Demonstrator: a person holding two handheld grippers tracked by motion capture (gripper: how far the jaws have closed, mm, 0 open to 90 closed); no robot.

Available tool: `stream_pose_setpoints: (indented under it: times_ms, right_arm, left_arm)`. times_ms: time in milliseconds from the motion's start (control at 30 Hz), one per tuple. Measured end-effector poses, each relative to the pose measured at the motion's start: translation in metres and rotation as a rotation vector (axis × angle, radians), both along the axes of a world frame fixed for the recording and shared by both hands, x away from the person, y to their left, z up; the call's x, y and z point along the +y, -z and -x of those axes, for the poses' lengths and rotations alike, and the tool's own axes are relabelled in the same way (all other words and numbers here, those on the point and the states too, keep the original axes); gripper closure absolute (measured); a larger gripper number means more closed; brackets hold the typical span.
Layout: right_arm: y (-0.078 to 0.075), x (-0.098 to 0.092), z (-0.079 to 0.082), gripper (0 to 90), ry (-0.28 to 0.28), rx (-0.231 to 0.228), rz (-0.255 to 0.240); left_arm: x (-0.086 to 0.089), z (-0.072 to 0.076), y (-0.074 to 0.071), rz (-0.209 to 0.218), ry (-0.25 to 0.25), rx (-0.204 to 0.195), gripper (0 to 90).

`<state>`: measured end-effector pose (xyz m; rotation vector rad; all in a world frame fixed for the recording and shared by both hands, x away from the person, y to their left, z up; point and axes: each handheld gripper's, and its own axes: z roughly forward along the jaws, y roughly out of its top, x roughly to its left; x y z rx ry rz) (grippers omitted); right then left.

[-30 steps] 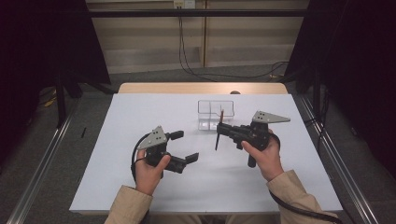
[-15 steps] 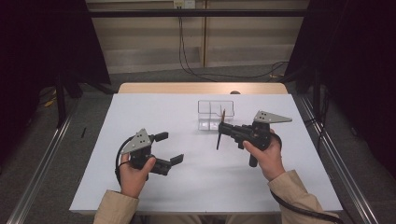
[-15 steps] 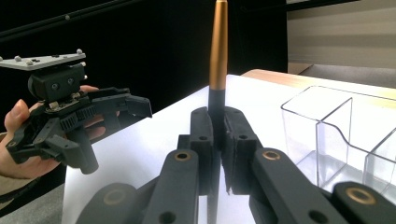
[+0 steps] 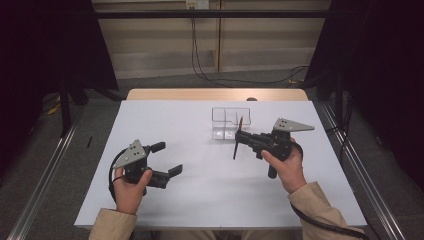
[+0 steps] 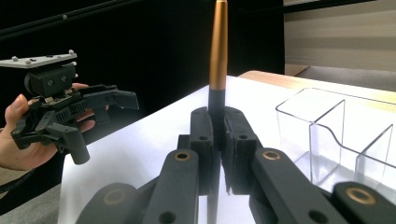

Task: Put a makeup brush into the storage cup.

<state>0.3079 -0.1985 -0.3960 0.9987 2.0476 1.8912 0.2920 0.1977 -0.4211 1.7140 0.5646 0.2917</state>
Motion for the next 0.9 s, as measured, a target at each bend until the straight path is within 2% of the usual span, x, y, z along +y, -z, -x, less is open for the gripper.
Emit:
stream_pose_setpoints:
  times_ms: [500, 900]
  right_arm:
    - [0.001, -0.001, 0.0, 83.7, 0.002, -0.003, -0.006]
    - [0.002, -0.003, 0.0, 83.7, 0.007, -0.007, -0.01]
  left_arm:
    - [0.021, 0.005, -0.002, 0.011, -0.042, -0.017, 0.5]
    - [0.036, 0.011, 0.001, -0.01, -0.069, -0.021, 0.0]
